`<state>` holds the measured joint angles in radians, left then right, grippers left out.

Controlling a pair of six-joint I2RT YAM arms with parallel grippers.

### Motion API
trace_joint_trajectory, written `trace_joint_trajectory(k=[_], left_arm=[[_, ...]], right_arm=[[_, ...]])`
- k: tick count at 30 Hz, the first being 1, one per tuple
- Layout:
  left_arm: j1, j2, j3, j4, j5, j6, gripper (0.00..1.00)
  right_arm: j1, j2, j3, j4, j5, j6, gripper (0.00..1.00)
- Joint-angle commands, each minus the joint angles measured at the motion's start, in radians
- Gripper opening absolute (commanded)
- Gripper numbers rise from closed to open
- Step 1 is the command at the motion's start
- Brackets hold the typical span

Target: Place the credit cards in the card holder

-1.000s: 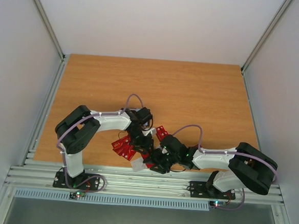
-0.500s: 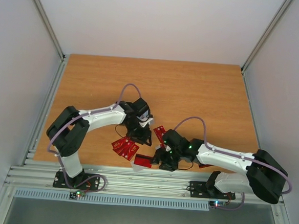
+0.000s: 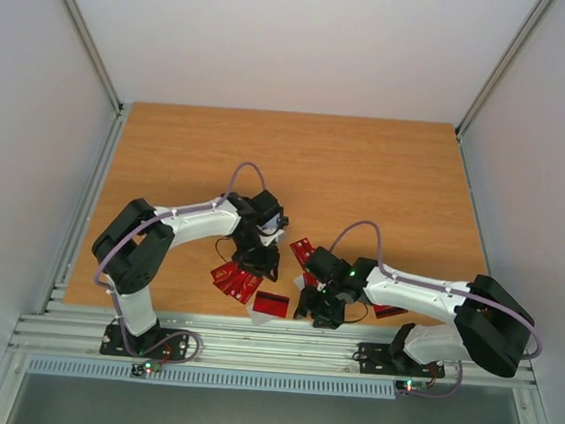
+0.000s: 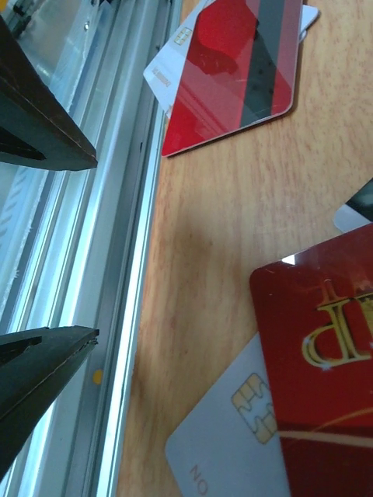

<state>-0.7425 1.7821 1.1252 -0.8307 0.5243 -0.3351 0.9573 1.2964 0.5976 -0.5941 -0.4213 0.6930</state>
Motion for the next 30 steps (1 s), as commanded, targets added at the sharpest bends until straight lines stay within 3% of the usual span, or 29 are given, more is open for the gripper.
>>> trace_joint_trajectory(k=[1,7,20,30], left_arm=[[-0.008,-0.057,-0.059,-0.048,-0.033,-0.003,0.49],[-0.019,-0.135,-0.161,-0.009,-0.009,-0.064,0.5],[-0.039,-0.042,-0.184,0.1,0.028,-0.091,0.5],[-0.072,-0.008,-0.18,0.163,0.075,-0.119,0.5]], right_arm=[[-0.006,0.038,0.031,0.021,0.005,-0.01,0.56],[-0.019,0.031,0.026,0.009,0.024,-0.004,0.56],[-0.082,-0.031,-0.008,-0.023,0.026,0.014,0.59],[-0.106,-0.067,-0.087,0.075,-0.02,0.057,0.59]])
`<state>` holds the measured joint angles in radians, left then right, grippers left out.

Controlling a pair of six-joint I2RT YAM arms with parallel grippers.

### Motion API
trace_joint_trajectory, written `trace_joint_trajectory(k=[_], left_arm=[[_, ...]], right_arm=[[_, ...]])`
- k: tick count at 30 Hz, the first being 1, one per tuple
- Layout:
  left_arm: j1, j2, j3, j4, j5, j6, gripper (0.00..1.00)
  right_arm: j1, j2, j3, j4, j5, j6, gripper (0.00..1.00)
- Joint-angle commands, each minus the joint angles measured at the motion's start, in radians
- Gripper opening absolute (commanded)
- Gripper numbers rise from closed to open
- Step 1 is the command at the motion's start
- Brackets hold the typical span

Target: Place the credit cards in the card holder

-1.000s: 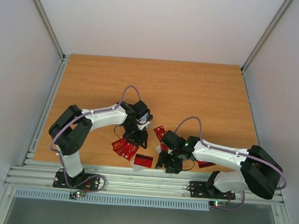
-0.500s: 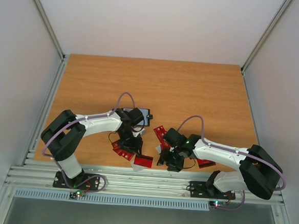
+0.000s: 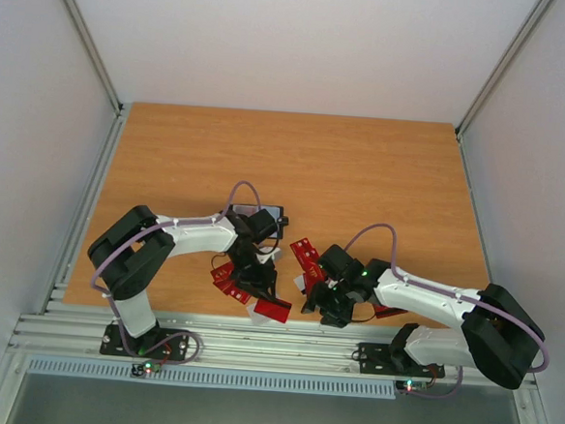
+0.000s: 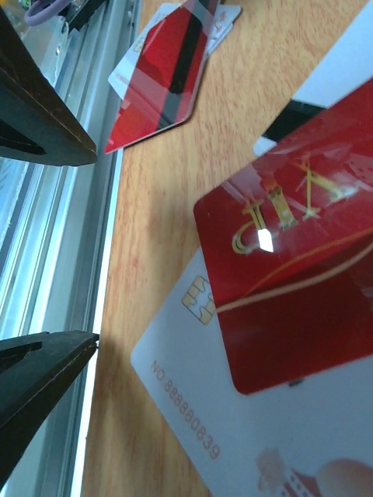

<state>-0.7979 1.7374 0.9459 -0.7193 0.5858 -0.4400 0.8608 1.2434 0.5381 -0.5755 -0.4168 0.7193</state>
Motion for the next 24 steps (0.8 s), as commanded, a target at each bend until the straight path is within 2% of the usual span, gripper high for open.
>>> trace_joint_trajectory(k=[1,6,10,16,20,24], left_arm=[[-0.018,0.039,0.002,0.053,0.018,-0.017,0.49],[-0.027,0.047,0.026,0.049,0.035,-0.026,0.5],[-0.028,0.054,0.049,0.024,0.032,-0.017,0.49],[-0.027,0.011,0.102,-0.071,-0.037,0.03,0.49],[-0.028,-0.045,0.117,-0.109,-0.054,0.054,0.45],[-0.027,-0.076,0.091,-0.064,0.02,0.065,0.38]], right_arm=[[-0.009,-0.011,-0.035,0.073,-0.03,0.033,0.59],[-0.009,-0.001,-0.072,0.165,-0.059,0.061,0.59],[-0.008,0.018,-0.114,0.3,-0.092,0.095,0.59],[0.013,0.085,-0.113,0.398,-0.123,0.107,0.59],[0.018,0.086,-0.12,0.404,-0.126,0.117,0.59],[0.017,0.054,-0.112,0.339,-0.136,0.089,0.59]])
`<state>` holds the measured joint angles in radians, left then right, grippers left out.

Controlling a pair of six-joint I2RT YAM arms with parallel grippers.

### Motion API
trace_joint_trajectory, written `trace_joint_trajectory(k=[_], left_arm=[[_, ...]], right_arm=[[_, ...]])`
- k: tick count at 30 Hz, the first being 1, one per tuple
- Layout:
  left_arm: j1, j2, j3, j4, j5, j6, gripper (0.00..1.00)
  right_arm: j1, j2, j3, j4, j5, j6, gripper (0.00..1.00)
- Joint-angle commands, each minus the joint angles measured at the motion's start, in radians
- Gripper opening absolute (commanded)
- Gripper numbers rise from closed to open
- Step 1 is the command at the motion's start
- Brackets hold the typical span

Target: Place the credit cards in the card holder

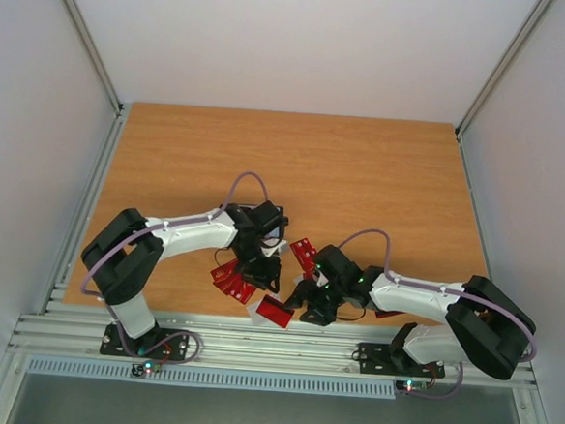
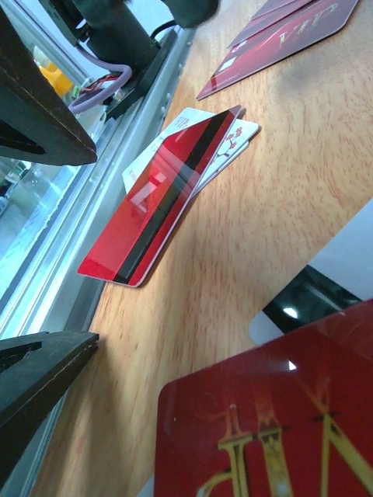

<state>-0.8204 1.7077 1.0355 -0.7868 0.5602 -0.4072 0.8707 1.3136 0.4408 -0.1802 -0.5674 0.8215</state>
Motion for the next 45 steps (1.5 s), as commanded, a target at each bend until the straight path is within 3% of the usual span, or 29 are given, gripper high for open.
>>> trace_joint_trajectory(k=[1,11,33,39,45], left_arm=[[-0.006,-0.046,-0.01,0.018,0.065,0.037,0.36],[-0.005,0.014,-0.056,0.091,0.118,0.053,0.26],[-0.006,0.102,-0.168,0.207,0.118,0.034,0.23],[-0.007,0.112,-0.179,0.217,0.116,0.03,0.23],[-0.006,0.114,-0.184,0.222,0.118,0.03,0.23]], right_arm=[[0.008,-0.022,-0.013,-0.067,0.009,-0.02,0.59],[0.054,-0.012,-0.06,0.04,0.013,0.037,0.6],[0.119,0.117,-0.111,0.351,0.066,0.125,0.59],[0.119,0.169,-0.118,0.438,0.054,0.134,0.56],[0.119,0.154,-0.11,0.419,0.058,0.128,0.47]])
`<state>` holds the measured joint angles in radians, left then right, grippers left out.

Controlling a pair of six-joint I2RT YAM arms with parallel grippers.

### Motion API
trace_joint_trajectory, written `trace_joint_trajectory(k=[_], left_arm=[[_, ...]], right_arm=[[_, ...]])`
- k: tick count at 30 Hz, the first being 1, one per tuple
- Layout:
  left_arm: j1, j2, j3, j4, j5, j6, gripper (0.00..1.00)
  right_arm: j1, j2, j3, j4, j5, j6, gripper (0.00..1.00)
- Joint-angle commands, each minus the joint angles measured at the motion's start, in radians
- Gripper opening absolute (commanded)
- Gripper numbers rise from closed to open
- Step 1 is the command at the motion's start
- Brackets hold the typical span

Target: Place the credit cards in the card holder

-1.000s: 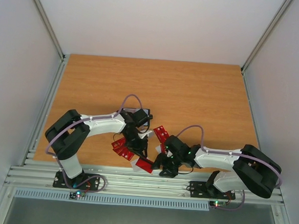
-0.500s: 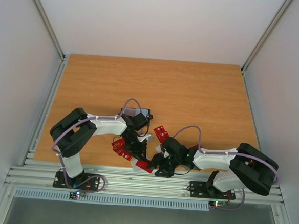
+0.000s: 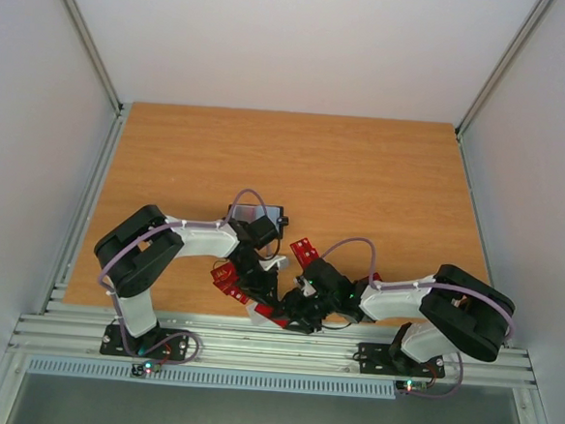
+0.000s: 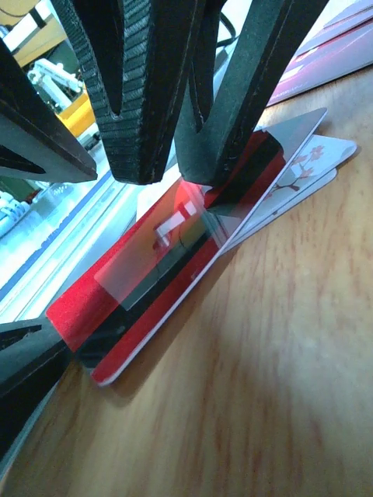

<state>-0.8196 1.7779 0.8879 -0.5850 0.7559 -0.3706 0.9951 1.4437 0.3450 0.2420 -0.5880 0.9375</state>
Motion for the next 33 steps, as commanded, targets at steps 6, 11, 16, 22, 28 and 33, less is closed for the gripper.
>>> trace_joint_trajectory(k=[6,11,16,22,28,33], left_arm=[[-0.007,0.036,-0.048,0.038,-0.052,-0.021,0.23],[-0.006,0.015,-0.057,0.056,-0.028,-0.047,0.23],[-0.006,-0.012,-0.062,0.064,-0.015,-0.066,0.23],[-0.007,-0.035,-0.052,0.051,-0.009,-0.072,0.23],[-0.006,-0.077,-0.027,0.032,-0.003,-0.089,0.24],[0.003,-0.133,0.012,-0.008,-0.016,-0.103,0.27]], right_arm=[[-0.006,-0.029,0.014,-0.089,0.101,-0.021,0.32],[-0.006,-0.058,0.04,-0.149,0.115,-0.043,0.23],[-0.006,-0.083,0.065,-0.207,0.131,-0.062,0.14],[-0.006,-0.078,0.097,-0.229,0.127,-0.089,0.06],[-0.006,-0.09,0.125,-0.279,0.131,-0.117,0.01],[-0.01,-0.119,0.14,-0.331,0.138,-0.139,0.01]])
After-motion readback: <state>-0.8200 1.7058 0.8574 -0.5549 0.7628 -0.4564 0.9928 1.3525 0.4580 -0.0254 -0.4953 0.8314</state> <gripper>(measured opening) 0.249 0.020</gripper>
